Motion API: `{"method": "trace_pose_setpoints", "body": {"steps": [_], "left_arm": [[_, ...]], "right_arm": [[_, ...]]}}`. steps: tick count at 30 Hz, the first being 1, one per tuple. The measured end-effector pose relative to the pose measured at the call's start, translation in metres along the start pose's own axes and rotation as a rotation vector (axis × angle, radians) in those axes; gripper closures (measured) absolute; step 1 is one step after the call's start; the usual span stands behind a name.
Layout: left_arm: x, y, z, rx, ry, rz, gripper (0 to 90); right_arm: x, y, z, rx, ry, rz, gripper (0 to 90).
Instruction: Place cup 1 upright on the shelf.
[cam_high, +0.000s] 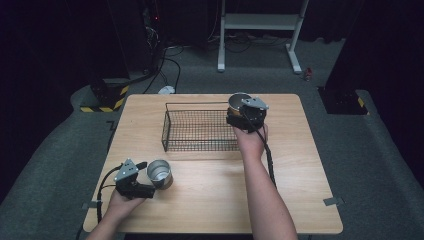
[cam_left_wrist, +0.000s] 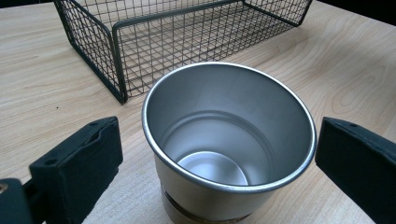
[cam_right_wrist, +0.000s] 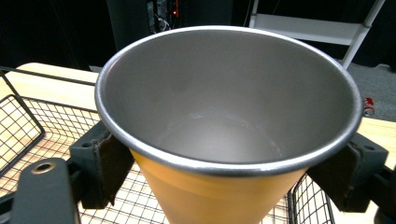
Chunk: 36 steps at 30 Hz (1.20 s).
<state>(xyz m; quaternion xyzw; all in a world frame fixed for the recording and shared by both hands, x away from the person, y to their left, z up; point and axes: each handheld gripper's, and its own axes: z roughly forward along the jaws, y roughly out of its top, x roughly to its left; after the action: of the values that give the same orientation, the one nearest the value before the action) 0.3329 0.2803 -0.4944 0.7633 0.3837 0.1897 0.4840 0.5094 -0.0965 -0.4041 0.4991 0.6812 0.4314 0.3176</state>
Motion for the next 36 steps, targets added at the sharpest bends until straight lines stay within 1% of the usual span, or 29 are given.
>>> {"method": "trace_pose_setpoints", "body": {"steps": [3, 5, 7, 8, 14, 20, 21, 32, 35, 36], "left_arm": [[0.0, 0.0, 0.0, 0.004, -0.001, 0.007, 1.4], [0.0, -0.001, 0.001, 0.003, 0.0, 0.001, 1.4], [0.0, -0.001, 0.001, 0.004, 0.0, -0.001, 1.4], [0.0, -0.001, 0.001, 0.004, -0.001, 0.0, 1.4], [0.0, -0.002, 0.001, 0.007, -0.004, 0.005, 1.4], [0.001, -0.002, 0.001, 0.008, -0.003, 0.007, 1.2], [0.001, -0.002, 0.001, 0.007, -0.005, 0.006, 1.2], [0.0, -0.002, 0.002, 0.011, -0.009, 0.003, 1.1], [0.0, -0.002, 0.002, 0.012, -0.01, 0.007, 1.1], [0.0, -0.003, 0.001, 0.011, -0.009, 0.001, 1.1]], "right_arm": [[0.001, -0.001, 0.004, 0.011, -0.001, 0.003, 15.3], [0.001, -0.002, 0.006, 0.02, -0.001, -0.003, 15.3], [0.002, -0.005, 0.01, 0.042, 0.006, 0.0, 15.2], [0.002, -0.005, 0.01, 0.042, 0.006, 0.0, 15.2], [0.006, -0.015, 0.021, 0.086, 0.007, -0.008, 15.2], [0.008, -0.021, 0.027, 0.115, 0.007, -0.009, 15.2], [0.008, -0.023, 0.028, 0.126, 0.008, -0.018, 15.2], [0.01, -0.036, 0.036, 0.163, 0.009, -0.024, 15.1], [0.011, -0.039, 0.037, 0.169, 0.013, -0.015, 15.0], [0.011, -0.04, 0.038, 0.176, 0.015, -0.013, 15.0]]}}
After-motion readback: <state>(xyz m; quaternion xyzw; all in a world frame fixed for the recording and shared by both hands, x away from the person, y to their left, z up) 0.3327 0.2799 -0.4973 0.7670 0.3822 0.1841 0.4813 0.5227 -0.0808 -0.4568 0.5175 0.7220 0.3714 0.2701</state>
